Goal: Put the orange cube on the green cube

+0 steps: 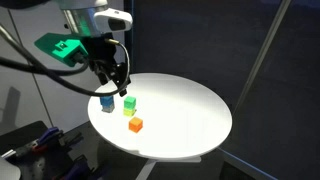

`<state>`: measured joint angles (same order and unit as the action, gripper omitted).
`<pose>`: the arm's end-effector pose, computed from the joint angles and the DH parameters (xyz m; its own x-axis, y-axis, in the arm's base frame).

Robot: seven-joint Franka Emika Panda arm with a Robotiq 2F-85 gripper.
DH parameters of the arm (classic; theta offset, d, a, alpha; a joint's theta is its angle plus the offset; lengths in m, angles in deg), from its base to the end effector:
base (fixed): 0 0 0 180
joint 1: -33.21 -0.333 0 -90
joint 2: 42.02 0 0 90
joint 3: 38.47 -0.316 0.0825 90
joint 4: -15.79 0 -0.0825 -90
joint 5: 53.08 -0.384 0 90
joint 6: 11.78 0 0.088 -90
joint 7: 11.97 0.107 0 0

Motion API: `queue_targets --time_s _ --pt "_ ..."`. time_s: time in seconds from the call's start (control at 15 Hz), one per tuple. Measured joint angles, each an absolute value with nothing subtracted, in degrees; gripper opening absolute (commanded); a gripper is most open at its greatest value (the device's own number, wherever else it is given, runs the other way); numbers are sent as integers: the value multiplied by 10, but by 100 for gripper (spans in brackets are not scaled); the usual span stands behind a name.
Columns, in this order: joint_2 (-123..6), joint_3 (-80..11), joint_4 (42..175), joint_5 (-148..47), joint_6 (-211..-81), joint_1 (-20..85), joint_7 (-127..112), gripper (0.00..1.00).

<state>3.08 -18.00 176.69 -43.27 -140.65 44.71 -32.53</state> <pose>0.2830 -0.1708 0.4229 0.9731 -0.0316 0.2280 -0.0280 -0.9994 -0.0190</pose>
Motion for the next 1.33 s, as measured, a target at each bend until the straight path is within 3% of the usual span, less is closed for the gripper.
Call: queue_targets --time_s 1.33 --pt "1 -197 1736 -456 -1402 439 -321 100"
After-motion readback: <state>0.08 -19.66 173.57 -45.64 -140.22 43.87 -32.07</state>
